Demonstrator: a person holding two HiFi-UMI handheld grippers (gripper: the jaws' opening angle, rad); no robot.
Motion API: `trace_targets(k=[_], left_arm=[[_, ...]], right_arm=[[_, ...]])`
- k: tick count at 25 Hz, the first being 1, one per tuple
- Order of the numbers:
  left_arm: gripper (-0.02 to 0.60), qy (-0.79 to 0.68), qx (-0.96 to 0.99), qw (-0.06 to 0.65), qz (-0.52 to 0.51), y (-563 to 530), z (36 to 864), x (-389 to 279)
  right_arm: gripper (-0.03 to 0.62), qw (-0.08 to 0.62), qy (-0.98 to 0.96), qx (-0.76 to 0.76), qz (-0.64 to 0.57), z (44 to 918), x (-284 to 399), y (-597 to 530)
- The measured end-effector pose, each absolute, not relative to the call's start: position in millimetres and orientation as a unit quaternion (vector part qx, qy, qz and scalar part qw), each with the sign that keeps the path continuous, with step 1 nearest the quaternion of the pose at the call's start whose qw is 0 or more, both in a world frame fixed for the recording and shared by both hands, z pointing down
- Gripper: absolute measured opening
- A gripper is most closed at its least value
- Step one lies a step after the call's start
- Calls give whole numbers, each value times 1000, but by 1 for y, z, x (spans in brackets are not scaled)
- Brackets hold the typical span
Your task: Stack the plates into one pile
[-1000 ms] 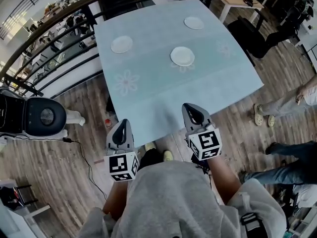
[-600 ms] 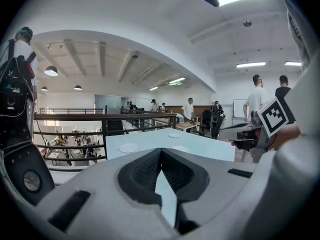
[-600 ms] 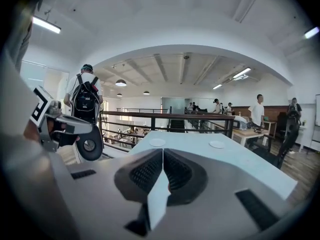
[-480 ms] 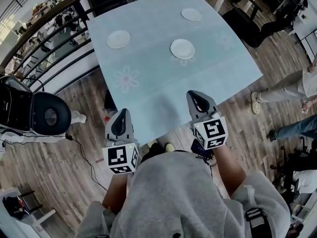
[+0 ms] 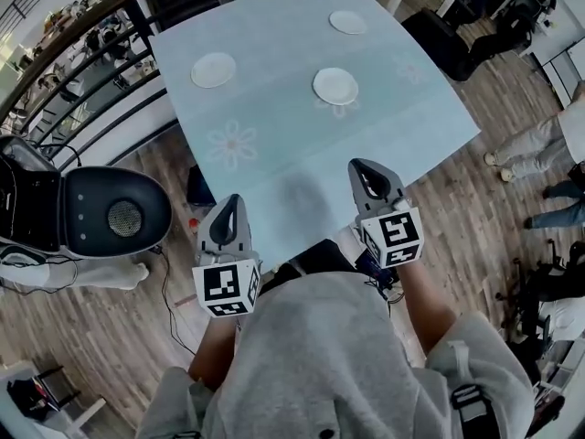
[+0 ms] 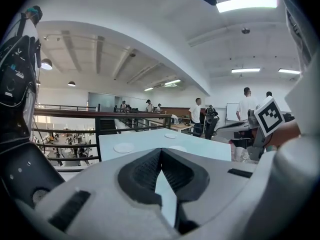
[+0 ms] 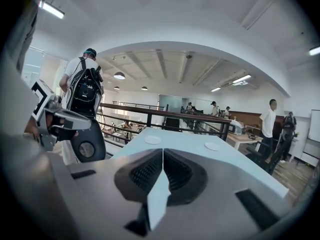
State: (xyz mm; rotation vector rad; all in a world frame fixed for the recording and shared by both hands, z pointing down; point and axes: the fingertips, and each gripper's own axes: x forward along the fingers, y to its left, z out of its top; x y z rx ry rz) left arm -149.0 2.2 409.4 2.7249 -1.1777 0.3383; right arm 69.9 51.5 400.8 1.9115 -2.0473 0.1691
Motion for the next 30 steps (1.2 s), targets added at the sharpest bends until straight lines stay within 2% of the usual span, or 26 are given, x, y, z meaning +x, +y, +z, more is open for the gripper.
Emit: trace_targets(k=[6,22,26,30], left_arm=[[17,-382,914,80,112,-17,405,-117],[16,-378,908,93,155,-82,420,-93],[16,-382,902,98,178,-98,432,-92],[16,-391,893,104,197,-111,438,-96]], right_arm=[[28,172,-704,686,67,401,107,35],[31,201,-708,671,93,423,151,-43],[77,222,-714,656,104,442,160,-66],[78,238,-718,646,104,451,167,-87]])
